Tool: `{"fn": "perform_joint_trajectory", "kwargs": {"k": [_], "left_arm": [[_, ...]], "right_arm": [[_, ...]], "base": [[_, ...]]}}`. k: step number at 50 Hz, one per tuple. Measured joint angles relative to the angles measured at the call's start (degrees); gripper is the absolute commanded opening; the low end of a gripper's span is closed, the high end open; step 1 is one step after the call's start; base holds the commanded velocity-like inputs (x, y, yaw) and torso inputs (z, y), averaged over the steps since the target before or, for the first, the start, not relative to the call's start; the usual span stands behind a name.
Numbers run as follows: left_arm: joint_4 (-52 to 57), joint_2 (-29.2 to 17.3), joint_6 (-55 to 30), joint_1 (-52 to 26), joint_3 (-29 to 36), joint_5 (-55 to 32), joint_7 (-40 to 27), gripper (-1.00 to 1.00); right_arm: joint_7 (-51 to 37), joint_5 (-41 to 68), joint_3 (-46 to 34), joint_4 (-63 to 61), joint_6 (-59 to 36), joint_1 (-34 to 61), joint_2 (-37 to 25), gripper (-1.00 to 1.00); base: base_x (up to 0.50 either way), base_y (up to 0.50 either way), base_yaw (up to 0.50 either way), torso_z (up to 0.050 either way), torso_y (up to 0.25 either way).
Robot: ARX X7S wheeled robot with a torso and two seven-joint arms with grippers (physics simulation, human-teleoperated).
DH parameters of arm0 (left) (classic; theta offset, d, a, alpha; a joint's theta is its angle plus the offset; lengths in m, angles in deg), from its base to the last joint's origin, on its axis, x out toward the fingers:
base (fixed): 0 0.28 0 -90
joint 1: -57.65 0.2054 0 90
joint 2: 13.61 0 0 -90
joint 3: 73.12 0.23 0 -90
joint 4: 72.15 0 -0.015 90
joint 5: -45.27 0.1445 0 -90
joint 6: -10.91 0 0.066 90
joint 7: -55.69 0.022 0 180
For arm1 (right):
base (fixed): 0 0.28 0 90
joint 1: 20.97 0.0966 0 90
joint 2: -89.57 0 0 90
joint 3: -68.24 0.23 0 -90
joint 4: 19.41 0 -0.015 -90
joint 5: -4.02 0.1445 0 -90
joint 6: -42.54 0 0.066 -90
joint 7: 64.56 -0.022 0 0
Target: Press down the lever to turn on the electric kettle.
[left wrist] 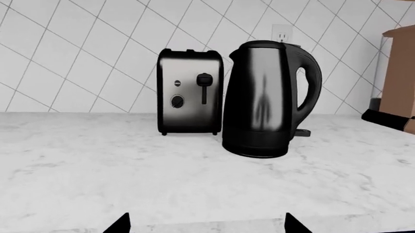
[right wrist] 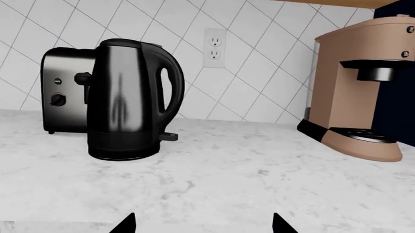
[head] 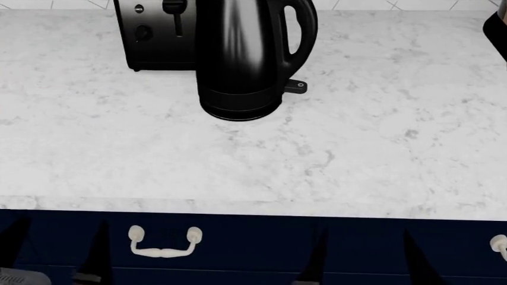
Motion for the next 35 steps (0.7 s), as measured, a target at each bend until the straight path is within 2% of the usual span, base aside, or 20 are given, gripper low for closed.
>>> {"fn": "perform_joint_trajectory", "kwargs": {"k": [13,35], "left_arm": [[8.5,-1.2,-13.8,-8.5,-2.4,-4.9,-5.0,1.00],[8.6,-2.1,-17.0,-12.2,-2.7,-5.6,-6.7,1.00]], "right_arm": [[-1.4,0.0,0.3,-10.5,-11.6,5.2,-2.8,1.00],[-0.8,3.2,2.5,-13.7,-16.5,8.0,-4.1,1.00]], "base": [[0.03,0.00,0.00,0.000,0.000],[0.50,0.00,0.00,0.000,0.000]]}}
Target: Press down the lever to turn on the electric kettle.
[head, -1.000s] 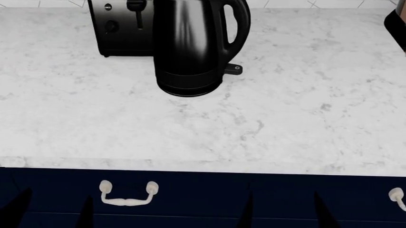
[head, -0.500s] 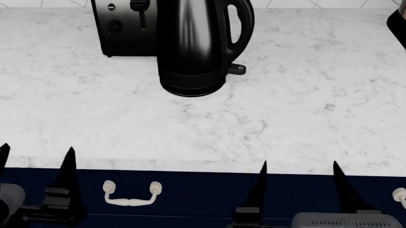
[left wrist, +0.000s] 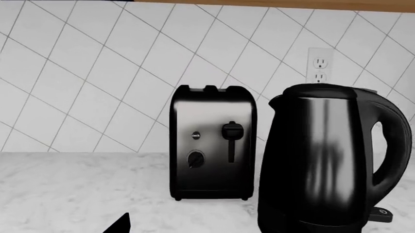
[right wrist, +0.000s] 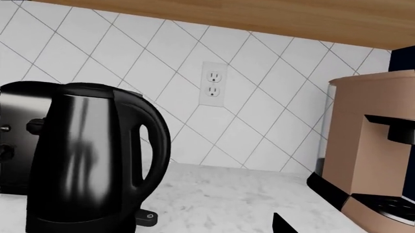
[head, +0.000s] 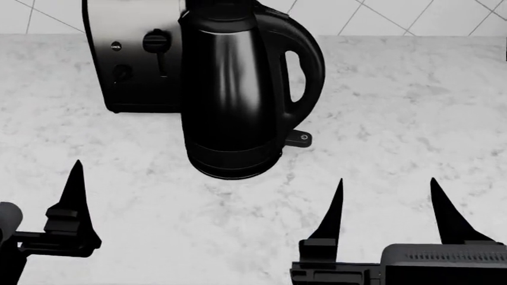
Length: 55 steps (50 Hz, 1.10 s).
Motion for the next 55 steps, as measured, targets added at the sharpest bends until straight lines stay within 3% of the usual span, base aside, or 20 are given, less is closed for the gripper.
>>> {"fn": "perform_joint_trajectory", "kwargs": {"k": [14,26,46,47,55], "left_arm": [[-0.8,-0.2,0.7,-0.1,-0.3,-0.3,-0.1,1.00],[0.3,-0.8,0.2,0.2,-1.6,-1.3,-0.8,1.00],[-2.4,-1.4,-0.5,-1.4,-1.3,-1.7,-0.8,1.00],[-2.5,-1.4,-0.4,-1.5,-1.3,-1.7,-0.8,1.00],[-3.4,-1.5,-0.4,-2.0,-0.8,-1.5,-0.9,1.00]], "right_arm": [[0.1,1.4,0.5,0.0,-1.0,0.5,-0.3,1.00],[0.6,4.0,2.2,0.9,-2.2,1.3,-0.2,1.00],[6.4,6.3,0.2,20.6,-4.1,13.9,-1.9,1.00],[6.5,6.3,0.1,21.1,-4.1,14.2,-1.9,-1.00],[7.4,6.5,-0.6,23.2,-4.5,15.8,-2.4,-1.00]], "base": [[0.49,0.00,0.00,0.000,0.000],[0.01,0.00,0.00,0.000,0.001],[0.00,0.00,0.00,0.000,0.000],[0.00,0.00,0.00,0.000,0.000],[0.00,0.00,0.00,0.000,0.000]]}}
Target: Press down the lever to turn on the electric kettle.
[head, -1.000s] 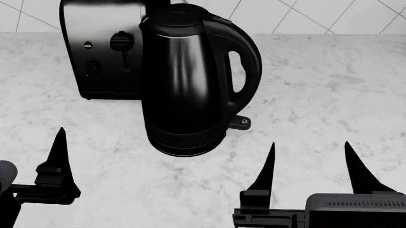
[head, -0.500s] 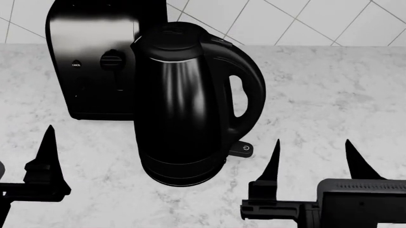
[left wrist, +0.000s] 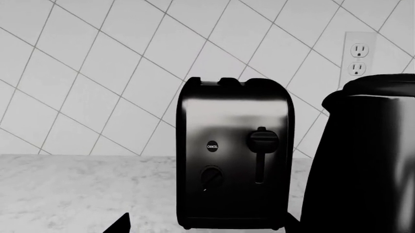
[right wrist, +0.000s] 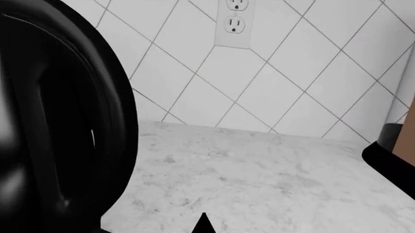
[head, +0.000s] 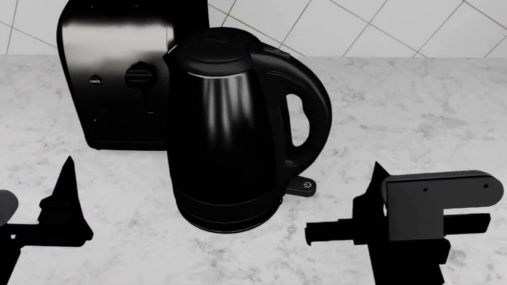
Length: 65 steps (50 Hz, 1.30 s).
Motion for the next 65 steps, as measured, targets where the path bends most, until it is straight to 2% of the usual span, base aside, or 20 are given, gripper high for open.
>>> {"fn": "perform_joint_trajectory", "kwargs": {"k": [10,34,65], "left_arm": [[-0.6,0.0,0.0,-0.4,0.9,0.4,-0.3,1.00],[-3.3,-0.1,1.9,-0.5,1.2,0.8,-0.3,1.00],[-4.8,-0.5,3.4,-0.3,0.6,0.2,-0.5,1.00]], "right_arm": [[1.0,0.9,-0.7,0.4,-0.8,1.3,-0.2,-1.00],[9.1,12.5,2.8,1.0,-3.3,2.0,0.3,-1.00],[11.0,13.7,-0.6,3.0,-4.3,2.8,0.4,-1.00]], "base": [[0.00,0.00,0.00,0.000,0.000],[0.00,0.00,0.00,0.000,0.000],[0.00,0.00,0.00,0.000,0.000]]}}
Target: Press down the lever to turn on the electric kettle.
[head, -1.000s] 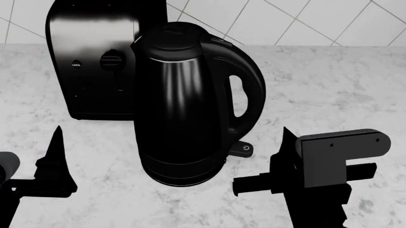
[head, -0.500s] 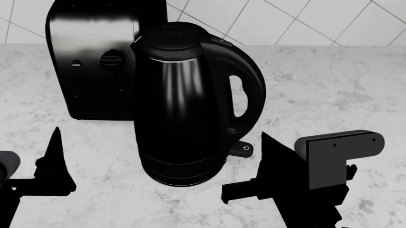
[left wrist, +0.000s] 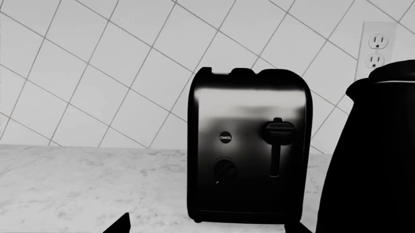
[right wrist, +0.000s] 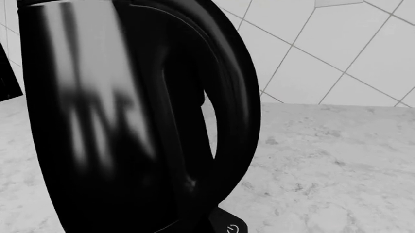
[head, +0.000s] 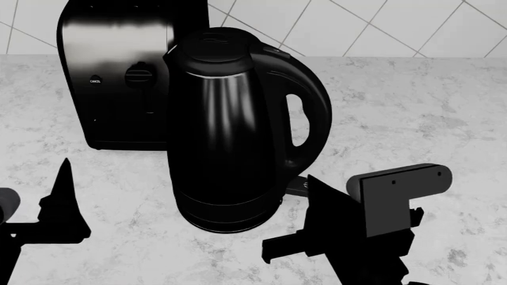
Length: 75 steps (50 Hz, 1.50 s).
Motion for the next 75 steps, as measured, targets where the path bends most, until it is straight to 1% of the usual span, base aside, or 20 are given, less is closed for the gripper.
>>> {"fn": "perform_joint_trajectory", "kwargs": {"k": [25,55,75], "left_arm": [[-1.6,-0.6,1.7,0.5,-0.3,0.0,0.1,1.00],[-2.7,-1.0,2.9,0.6,-0.1,-0.2,0.1,1.00],[-2.1,-1.4,3.0,0.9,0.0,-0.4,-0.3,1.00]], "right_arm": [[0.1,-1.2,-2.3,3.4,0.8,1.5,0.3,-1.00],[2.2,-3.3,-4.4,16.7,5.0,6.5,2.0,-1.00],[4.3,-2.3,-4.9,21.0,8.2,6.7,1.8,-1.00]], "base": [[0.00,0.00,0.00,0.000,0.000],[0.00,0.00,0.00,0.000,0.000],[0.00,0.00,0.00,0.000,0.000]]}}
